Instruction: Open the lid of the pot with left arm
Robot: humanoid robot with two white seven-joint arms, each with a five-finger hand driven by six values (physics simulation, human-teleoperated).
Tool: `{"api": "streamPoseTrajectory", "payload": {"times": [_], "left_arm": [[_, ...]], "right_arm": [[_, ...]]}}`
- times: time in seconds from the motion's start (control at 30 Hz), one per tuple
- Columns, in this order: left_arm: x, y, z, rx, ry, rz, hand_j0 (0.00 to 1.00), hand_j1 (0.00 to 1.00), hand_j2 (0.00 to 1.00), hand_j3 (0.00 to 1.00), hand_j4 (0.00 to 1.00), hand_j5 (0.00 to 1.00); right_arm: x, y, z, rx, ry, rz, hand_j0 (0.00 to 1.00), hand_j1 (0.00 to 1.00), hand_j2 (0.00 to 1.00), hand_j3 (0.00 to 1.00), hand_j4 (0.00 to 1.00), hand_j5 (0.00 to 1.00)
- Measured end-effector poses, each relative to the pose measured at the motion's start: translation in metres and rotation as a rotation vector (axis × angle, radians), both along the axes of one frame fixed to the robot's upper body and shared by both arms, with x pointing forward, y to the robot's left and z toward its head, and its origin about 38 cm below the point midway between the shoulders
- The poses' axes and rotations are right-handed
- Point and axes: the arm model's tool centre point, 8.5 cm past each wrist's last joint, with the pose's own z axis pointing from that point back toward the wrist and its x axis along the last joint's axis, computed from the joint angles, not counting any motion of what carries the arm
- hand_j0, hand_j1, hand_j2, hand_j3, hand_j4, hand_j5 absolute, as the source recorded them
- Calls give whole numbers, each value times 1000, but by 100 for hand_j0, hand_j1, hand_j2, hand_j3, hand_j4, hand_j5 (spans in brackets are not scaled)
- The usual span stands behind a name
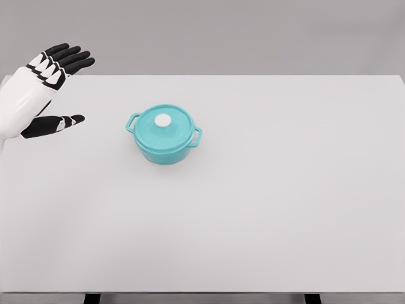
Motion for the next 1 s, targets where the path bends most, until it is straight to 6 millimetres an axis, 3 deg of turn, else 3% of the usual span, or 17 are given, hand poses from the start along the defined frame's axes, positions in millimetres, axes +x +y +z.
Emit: {"api": "streamPoseTrajectory", "payload": {"times": [0.33, 0.6, 0.9, 1.0], "left_arm": [[1, 3, -15, 38, 37, 22, 100, 100, 100, 100, 100, 100], [15, -6, -26, 312, 281, -42, 100, 100, 100, 100, 100, 100], [45, -24, 44, 261, 217, -70, 100, 100, 100, 100, 100, 100], [57, -38, 48, 208, 227, -68, 100, 100, 100, 100, 100, 100]], "right_arm": [[0, 0, 0, 0, 0, 0, 100, 100, 100, 100, 100, 100], [0, 0, 0, 0, 0, 0, 100, 100, 100, 100, 100, 100], [0, 0, 0, 0, 0, 0, 100, 100, 100, 100, 100, 100], [0, 0, 0, 0, 0, 0, 100, 100, 100, 100, 100, 100]]}}
